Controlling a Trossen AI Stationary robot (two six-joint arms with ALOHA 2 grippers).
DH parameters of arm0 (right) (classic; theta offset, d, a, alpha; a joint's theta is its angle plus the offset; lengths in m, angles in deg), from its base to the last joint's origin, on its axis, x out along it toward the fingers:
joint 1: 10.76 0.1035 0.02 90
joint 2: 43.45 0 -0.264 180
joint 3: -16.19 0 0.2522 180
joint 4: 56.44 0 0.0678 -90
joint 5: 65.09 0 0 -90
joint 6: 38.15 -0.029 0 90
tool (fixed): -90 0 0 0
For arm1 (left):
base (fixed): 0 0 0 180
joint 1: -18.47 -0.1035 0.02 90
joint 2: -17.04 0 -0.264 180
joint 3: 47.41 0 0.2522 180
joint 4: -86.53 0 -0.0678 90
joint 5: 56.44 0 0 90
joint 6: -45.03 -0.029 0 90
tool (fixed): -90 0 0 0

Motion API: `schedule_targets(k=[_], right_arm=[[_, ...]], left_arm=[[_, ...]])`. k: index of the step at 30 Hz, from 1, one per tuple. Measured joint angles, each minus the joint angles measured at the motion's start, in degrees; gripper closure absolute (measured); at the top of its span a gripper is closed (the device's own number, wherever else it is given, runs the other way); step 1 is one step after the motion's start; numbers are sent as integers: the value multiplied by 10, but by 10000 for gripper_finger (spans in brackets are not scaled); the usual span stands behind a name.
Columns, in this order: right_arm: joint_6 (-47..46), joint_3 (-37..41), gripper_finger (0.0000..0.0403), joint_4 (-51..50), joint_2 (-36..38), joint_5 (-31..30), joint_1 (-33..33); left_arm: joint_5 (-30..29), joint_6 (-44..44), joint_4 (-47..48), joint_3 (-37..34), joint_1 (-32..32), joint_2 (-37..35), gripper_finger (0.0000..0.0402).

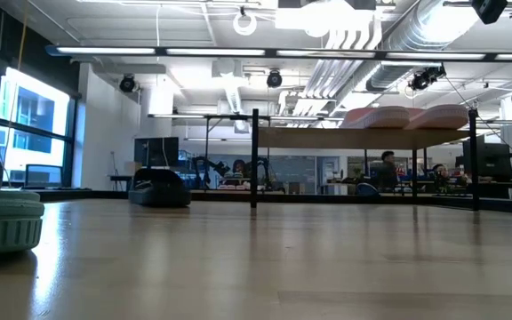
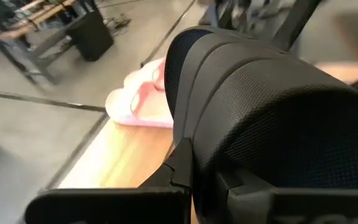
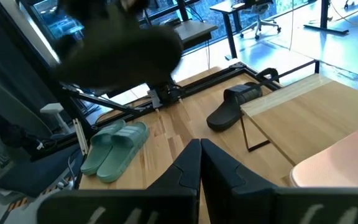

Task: Pick and place slides into the shelf
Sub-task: Move the left black slide in front of the shelf

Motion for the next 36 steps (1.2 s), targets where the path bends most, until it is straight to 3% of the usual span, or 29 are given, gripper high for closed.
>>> schedule_targets(k=[5, 15, 27, 36], right_arm=[[-13, 0, 403, 0, 0, 0, 0], [-13, 0, 403, -1, 0, -2, 0], [-13, 0, 403, -1, 0, -2, 0], [-15, 0, 403, -1, 0, -2, 0]], left_arm=[[-91, -33, 7, 0, 18, 108, 401], [-62, -17, 15, -1, 13, 253, 401], [-104, -84, 15, 0, -51, 344, 401], [-114, -95, 0, 0, -89, 353, 401]])
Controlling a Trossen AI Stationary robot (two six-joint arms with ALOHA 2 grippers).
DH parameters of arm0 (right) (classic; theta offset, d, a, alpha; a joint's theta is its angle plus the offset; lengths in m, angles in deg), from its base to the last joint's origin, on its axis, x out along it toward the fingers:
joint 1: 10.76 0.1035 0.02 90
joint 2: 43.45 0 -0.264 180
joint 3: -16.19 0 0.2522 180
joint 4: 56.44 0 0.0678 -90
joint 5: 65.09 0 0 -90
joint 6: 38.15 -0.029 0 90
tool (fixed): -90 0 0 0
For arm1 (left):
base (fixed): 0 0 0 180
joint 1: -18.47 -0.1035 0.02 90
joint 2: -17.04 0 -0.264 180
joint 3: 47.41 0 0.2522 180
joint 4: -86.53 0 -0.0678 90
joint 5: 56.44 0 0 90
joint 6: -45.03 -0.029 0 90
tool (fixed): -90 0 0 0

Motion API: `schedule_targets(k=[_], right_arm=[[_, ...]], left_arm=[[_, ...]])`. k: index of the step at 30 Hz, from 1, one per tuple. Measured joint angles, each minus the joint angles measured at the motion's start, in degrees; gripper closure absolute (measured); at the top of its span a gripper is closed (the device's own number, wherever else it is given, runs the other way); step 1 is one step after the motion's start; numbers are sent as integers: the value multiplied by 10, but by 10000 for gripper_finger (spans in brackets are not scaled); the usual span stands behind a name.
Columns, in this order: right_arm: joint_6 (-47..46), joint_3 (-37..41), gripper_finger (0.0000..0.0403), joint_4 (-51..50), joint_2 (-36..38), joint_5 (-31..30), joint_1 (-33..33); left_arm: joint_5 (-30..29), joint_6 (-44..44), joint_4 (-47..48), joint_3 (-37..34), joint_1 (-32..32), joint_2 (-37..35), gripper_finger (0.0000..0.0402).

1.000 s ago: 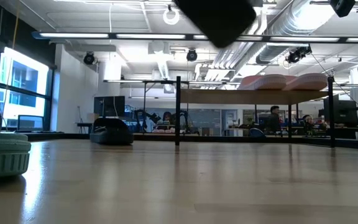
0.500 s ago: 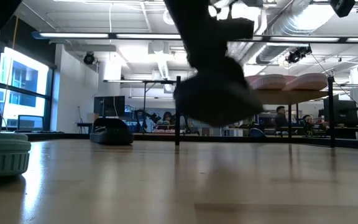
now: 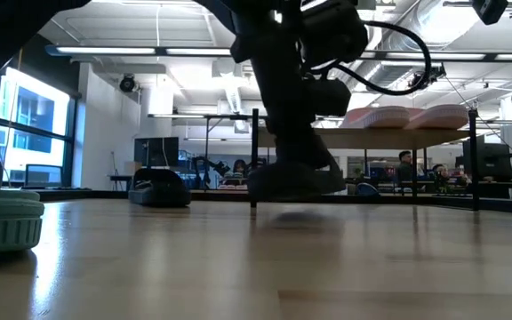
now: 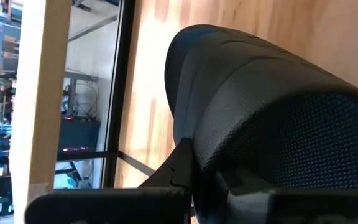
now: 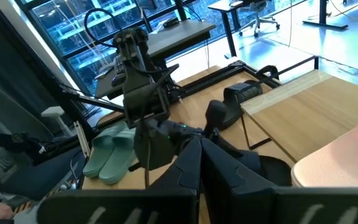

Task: Pick and place slides into the shelf
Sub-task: Move the left black slide in front of the shelf

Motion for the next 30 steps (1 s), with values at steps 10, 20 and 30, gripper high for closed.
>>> schedule_targets(k=[10, 20, 30], right_arm=[[0, 0, 403, 0, 0, 0, 0], [2, 0, 403, 0, 0, 0, 0], [-5, 0, 403, -4, 0, 1, 0]], left_arm=[[0, -12, -2, 0, -19, 0, 401], [-38, -25, -10, 1, -23, 9, 401], [-69, -46, 15, 0, -25, 43, 401]])
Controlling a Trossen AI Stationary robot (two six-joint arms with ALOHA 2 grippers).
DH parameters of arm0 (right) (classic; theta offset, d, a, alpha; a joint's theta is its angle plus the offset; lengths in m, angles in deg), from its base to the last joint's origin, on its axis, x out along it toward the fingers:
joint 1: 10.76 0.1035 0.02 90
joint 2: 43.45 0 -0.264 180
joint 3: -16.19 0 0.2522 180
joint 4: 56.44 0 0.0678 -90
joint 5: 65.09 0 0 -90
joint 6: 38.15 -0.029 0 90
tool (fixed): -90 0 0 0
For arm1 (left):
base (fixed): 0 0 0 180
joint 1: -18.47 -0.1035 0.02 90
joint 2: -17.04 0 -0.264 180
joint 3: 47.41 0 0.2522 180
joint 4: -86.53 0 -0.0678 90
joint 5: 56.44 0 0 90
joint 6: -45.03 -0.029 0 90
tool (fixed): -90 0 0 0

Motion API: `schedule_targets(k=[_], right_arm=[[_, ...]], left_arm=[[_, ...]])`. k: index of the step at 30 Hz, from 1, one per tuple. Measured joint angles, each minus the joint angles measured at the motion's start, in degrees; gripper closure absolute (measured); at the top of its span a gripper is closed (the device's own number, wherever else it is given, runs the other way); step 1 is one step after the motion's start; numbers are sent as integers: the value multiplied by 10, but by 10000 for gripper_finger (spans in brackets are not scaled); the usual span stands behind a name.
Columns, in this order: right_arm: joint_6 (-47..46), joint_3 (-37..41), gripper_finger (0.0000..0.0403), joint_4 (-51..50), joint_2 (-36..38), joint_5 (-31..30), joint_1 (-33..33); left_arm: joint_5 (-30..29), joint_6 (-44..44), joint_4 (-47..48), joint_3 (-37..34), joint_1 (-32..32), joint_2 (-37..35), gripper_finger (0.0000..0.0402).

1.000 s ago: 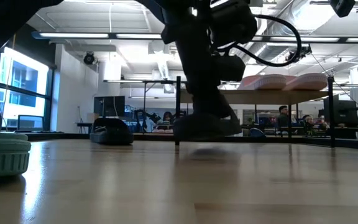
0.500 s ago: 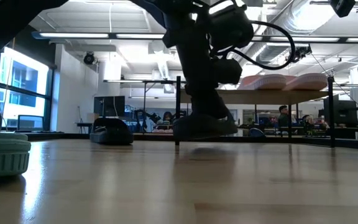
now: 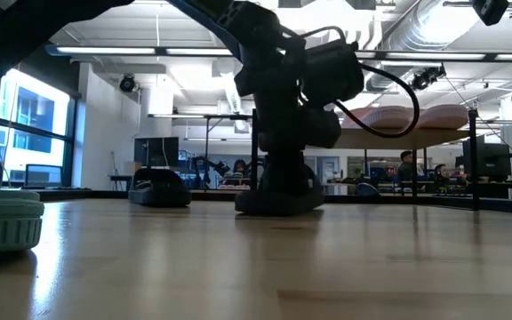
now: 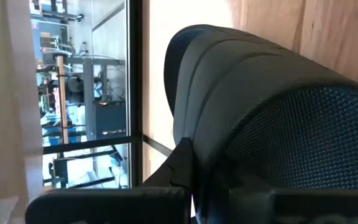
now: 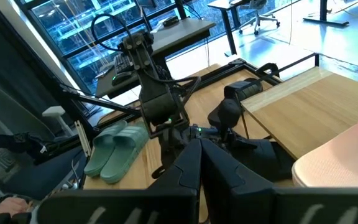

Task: Pick and place slides into the shelf
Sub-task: Move the left black slide in front of the shelf

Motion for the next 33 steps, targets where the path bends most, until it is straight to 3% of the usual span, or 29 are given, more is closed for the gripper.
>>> schedule_targets(k=[7, 20, 33], right_arm=[[-3, 0, 403, -1, 0, 0, 0], [7, 0, 403, -5, 0, 0, 0], [10, 0, 403, -5, 0, 0, 0]], left_arm=[[-4, 4, -2, 3, -1, 1, 387], [-1, 23, -6, 4, 0, 1, 288], [-47, 21, 3, 7, 15, 0, 209]])
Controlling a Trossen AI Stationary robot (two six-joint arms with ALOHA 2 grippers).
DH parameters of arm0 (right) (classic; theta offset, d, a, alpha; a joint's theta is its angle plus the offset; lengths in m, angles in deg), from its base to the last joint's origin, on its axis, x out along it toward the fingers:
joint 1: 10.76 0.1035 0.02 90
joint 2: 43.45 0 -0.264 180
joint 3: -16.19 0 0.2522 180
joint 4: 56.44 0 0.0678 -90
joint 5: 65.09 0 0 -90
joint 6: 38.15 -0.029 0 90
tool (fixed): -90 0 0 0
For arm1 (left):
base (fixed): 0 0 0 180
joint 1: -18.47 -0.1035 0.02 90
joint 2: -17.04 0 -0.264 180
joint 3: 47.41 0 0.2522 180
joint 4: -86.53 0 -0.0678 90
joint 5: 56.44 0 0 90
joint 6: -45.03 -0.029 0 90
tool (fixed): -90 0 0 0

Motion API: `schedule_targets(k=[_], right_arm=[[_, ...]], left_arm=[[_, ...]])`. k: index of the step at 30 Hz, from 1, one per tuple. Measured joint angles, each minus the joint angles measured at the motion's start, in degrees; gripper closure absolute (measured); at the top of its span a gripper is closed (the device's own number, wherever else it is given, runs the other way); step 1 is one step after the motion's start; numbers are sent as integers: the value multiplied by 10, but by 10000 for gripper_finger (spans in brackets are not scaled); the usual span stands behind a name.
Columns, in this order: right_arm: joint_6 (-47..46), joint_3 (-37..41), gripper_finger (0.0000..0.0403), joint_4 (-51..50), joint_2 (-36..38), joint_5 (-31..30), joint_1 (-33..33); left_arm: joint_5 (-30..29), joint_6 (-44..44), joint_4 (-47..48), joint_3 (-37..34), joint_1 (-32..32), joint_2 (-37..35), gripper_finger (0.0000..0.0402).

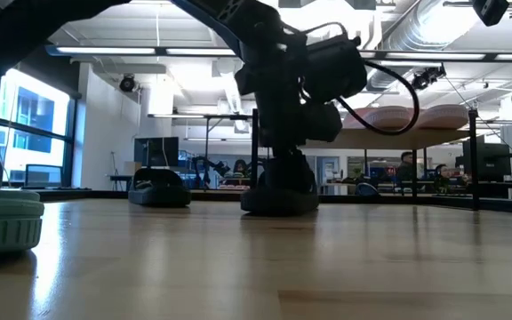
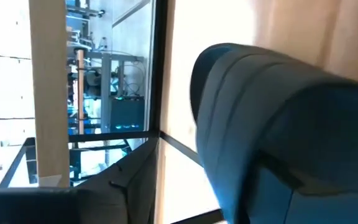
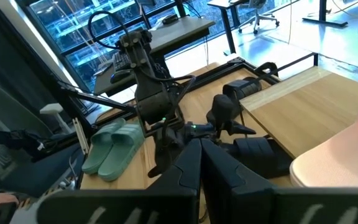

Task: Pick and place slides into the shelf
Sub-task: Move the left black slide in front of the shelf, then move the black slide in front of the shelf

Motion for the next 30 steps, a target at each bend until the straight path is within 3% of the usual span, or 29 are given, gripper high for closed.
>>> schedule_targets(k=[10, 23, 27, 30], right_arm=[[2, 0, 403, 0, 0, 0, 0], [3, 0, 403, 0, 0, 0, 0], [7, 0, 403, 0, 0, 0, 0], [8, 0, 403, -6, 0, 0, 0]], left_arm=[[46, 31, 90, 86, 25, -2, 201], [311, 177, 373, 245, 49, -2, 205], [349, 189, 440, 317, 78, -2, 213], [356, 190, 446, 304, 103, -36, 222]])
